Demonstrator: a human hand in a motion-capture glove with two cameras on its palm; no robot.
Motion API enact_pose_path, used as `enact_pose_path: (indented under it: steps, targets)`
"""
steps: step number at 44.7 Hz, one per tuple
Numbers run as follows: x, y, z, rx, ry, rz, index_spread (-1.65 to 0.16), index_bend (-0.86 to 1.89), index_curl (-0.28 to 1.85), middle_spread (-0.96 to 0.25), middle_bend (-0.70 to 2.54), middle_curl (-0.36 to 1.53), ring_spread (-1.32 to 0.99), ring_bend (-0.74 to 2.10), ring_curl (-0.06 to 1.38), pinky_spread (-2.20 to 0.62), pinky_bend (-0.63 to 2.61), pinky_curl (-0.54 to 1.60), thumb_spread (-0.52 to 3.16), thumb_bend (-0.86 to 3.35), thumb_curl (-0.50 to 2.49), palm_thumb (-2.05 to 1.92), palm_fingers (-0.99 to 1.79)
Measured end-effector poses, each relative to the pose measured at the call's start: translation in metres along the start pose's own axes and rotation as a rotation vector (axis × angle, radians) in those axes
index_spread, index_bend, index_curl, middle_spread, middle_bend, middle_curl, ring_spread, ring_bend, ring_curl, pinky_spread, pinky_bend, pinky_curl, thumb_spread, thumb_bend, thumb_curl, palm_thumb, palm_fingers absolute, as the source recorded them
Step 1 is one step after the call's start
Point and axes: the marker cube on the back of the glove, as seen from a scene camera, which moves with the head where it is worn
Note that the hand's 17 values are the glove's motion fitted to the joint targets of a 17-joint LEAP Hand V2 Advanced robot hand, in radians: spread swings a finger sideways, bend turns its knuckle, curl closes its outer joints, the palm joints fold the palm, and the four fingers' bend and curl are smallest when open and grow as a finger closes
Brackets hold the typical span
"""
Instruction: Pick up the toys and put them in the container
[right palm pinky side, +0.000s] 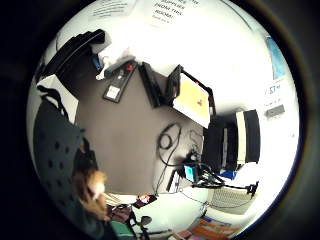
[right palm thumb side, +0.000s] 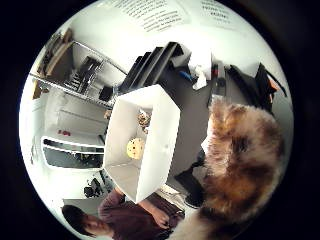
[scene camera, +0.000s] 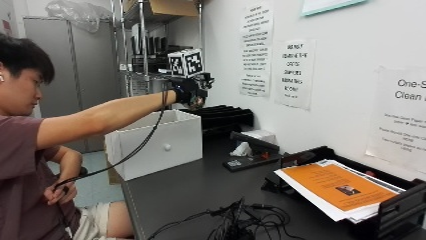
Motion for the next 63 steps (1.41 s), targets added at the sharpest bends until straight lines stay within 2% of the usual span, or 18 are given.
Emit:
enact_pose_path:
  steps: [10,19,29,37,38,40,43,46,47,48,49,50,52,56,63]
  targets:
    - [-0.059,-0.015,-0.038,0.037,0.026,-0.055,-0.18,1.11,0.9,-0.24,1.06,0.67,-0.29,1.23,0.56,-0.3,1.01,0.52,0.85,0.03,0.77,0.53,1.12]
    - [-0.167,-0.032,-0.05,0.035,0.037,-0.203,-0.17,1.11,0.93,-0.24,1.07,0.68,-0.29,1.25,0.55,-0.31,1.01,0.53,0.81,0.01,0.82,0.54,1.11]
    - [-0.295,-0.039,-0.037,0.011,-0.051,-0.393,-0.16,1.11,0.94,-0.24,1.07,0.69,-0.29,1.26,0.54,-0.31,1.01,0.55,0.79,-0.01,0.87,0.54,1.11]
    - [-0.329,-0.039,-0.024,-0.07,0.05,-0.368,-0.17,1.03,0.94,-0.27,0.99,0.67,-0.28,1.25,0.52,-0.31,1.01,0.55,0.81,-0.04,0.87,0.46,1.0]
    - [-0.326,-0.037,-0.023,-0.086,0.053,-0.36,-0.17,1.05,0.95,-0.26,1.03,0.68,-0.28,1.25,0.53,-0.31,1.0,0.56,0.8,-0.02,0.88,0.48,1.06]
    - [-0.311,-0.027,-0.022,-0.145,0.065,-0.344,-0.17,0.94,0.93,-0.3,0.87,0.63,-0.28,1.19,0.51,-0.32,1.03,0.55,0.94,-0.13,0.78,0.26,0.8]
    - [-0.294,-0.014,-0.018,-0.278,0.108,-0.306,-0.18,0.84,0.92,-0.31,0.77,0.6,-0.27,1.18,0.52,-0.31,1.06,0.56,1.02,-0.12,0.71,0.12,0.58]
    - [-0.291,-0.011,-0.013,-0.372,0.143,-0.271,-0.18,0.47,0.85,-0.21,0.55,0.55,-0.22,1.12,0.53,-0.24,1.27,0.63,0.99,-0.15,0.63,-0.08,-0.08]
    - [-0.291,-0.011,-0.011,-0.381,0.144,-0.276,-0.18,0.43,0.83,-0.19,0.53,0.55,-0.2,1.12,0.53,-0.23,1.29,0.63,0.99,-0.14,0.61,-0.09,-0.07]
    - [-0.292,-0.011,-0.01,-0.38,0.139,-0.286,-0.18,0.31,0.77,-0.16,0.45,0.51,-0.17,1.06,0.5,-0.2,1.33,0.62,0.98,-0.13,0.59,-0.11,-0.23]
    - [-0.292,-0.012,-0.009,-0.372,0.134,-0.292,-0.19,0.26,0.74,-0.14,0.42,0.5,-0.16,1.05,0.48,-0.19,1.34,0.59,0.99,-0.13,0.58,-0.11,-0.16]
    - [-0.292,-0.012,-0.008,-0.363,0.13,-0.292,-0.19,0.2,0.69,-0.12,0.37,0.47,-0.14,0.99,0.44,-0.16,1.33,0.57,0.98,-0.12,0.56,-0.12,-0.24]
    - [-0.292,-0.013,-0.008,-0.347,0.13,-0.295,-0.19,0.13,0.62,-0.09,0.31,0.45,-0.12,0.94,0.41,-0.13,1.32,0.55,0.98,-0.11,0.54,-0.12,-0.21]
    - [-0.29,-0.013,-0.011,-0.327,0.131,-0.346,-0.2,0.13,0.54,-0.04,0.25,0.42,-0.08,0.83,0.35,-0.07,1.22,0.51,0.98,-0.1,0.48,-0.11,-0.2]
    - [-0.281,-0.014,-0.015,-0.293,0.14,-0.345,-0.21,0.17,0.51,-0.01,0.19,0.4,-0.04,0.7,0.3,-0.02,1.09,0.45,0.99,-0.08,0.42,-0.1,-0.14]
